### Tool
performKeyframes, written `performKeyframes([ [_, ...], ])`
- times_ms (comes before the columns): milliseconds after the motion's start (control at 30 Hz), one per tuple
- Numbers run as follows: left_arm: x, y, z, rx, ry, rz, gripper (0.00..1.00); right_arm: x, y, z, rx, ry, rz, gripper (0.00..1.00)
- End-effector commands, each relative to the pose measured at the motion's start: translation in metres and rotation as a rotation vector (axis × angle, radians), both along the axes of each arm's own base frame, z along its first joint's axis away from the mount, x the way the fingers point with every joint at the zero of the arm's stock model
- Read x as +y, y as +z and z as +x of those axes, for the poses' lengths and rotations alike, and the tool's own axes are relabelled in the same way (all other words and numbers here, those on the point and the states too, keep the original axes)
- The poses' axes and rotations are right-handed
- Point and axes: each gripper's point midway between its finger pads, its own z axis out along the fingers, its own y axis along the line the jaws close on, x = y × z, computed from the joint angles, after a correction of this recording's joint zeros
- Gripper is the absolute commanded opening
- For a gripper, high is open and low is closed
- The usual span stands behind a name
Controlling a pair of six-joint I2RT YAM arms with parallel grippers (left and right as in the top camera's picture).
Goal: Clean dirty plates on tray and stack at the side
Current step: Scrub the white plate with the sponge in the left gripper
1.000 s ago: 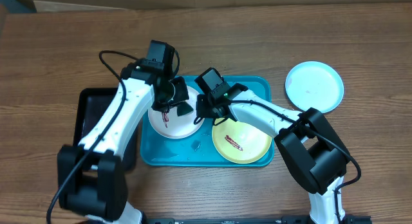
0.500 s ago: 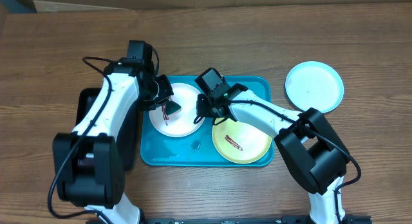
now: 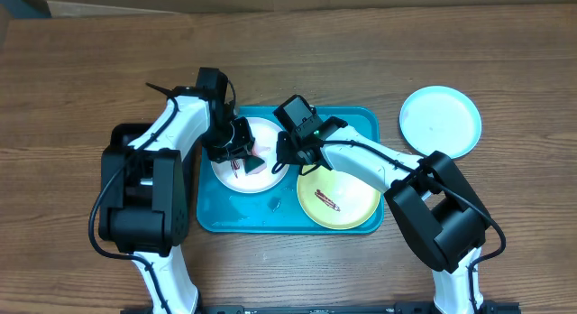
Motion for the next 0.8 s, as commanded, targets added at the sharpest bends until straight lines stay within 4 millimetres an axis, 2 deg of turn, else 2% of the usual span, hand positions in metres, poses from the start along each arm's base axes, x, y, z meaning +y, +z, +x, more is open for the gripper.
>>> performKeyframes([
  [0, 0.069, -0.031, -0.024, 0.107, -0.012, 0.356, 0.04, -0.010, -0.008, -0.001, 0.004, -0.020, -0.043, 0.04],
  [100, 0.100, -0.018, -0.029, 0.131, 0.031, 0.539, 0.04, -0.010, -0.007, 0.000, 0.001, -0.021, -0.041, 0.04],
  [200, 0.120, 0.001, -0.027, 0.132, 0.079, 0.667, 0.04, -0.010, -0.007, 0.000, -0.001, -0.021, -0.040, 0.04],
  [267, 0.125, 0.013, -0.022, 0.124, 0.086, 0.700, 0.04, -0.010, -0.007, 0.000, 0.000, -0.020, -0.040, 0.04],
  [433, 0.121, 0.047, -0.001, 0.087, 0.105, 0.687, 0.04, -0.010, -0.007, 0.000, 0.002, -0.020, -0.041, 0.04],
  [500, 0.114, 0.060, 0.008, 0.067, 0.112, 0.651, 0.04, -0.010, -0.007, 0.000, 0.002, -0.020, -0.041, 0.04],
  [600, 0.087, 0.069, 0.022, 0.027, 0.083, 0.519, 0.04, -0.010, -0.007, 0.000, 0.000, -0.021, -0.040, 0.04],
  [767, 0.010, 0.066, 0.035, -0.031, -0.073, 0.106, 0.04, -0.009, -0.007, 0.001, -0.005, -0.021, -0.035, 0.04],
])
